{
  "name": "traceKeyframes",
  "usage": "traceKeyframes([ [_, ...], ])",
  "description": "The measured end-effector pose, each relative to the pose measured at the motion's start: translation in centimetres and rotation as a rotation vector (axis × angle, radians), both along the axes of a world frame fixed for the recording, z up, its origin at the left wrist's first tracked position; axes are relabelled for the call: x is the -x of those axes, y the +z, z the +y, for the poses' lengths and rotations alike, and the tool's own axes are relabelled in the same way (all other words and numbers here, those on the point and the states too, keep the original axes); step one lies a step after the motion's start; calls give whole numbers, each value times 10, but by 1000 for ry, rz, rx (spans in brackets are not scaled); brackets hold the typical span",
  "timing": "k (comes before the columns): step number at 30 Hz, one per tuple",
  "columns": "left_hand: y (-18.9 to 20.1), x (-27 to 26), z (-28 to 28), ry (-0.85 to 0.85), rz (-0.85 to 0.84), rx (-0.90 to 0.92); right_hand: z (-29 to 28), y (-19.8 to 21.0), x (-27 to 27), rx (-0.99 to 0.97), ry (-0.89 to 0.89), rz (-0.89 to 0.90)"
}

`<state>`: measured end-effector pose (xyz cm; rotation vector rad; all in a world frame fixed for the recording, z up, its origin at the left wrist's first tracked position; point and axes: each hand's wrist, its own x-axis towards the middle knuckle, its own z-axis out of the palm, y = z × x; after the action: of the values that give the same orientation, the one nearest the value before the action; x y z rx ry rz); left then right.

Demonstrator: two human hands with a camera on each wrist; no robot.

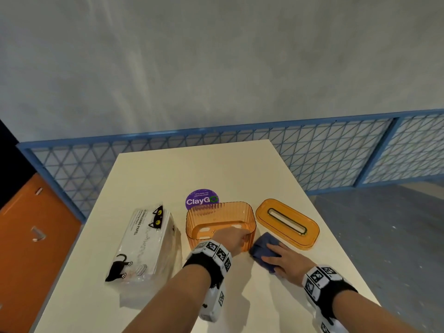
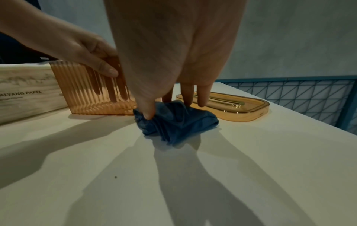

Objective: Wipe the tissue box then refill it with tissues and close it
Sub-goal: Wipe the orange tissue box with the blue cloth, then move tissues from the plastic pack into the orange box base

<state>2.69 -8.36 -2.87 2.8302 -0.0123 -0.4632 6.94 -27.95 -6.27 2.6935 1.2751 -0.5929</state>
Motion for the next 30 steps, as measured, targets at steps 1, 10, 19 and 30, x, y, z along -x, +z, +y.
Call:
traceKeyframes([
  [1,1,-1,-1,-5,-3,4,1,2,-2,5,6,-1],
  [10,25,11,24,84,-280,145,36,68,-13,-265,-113,-178],
  [19,30,124,134,482,-138,-10,157,76,30,-400,214,-17],
  [30,8,177,159,576,38,-1,231,35,65,-283,302,-6],
])
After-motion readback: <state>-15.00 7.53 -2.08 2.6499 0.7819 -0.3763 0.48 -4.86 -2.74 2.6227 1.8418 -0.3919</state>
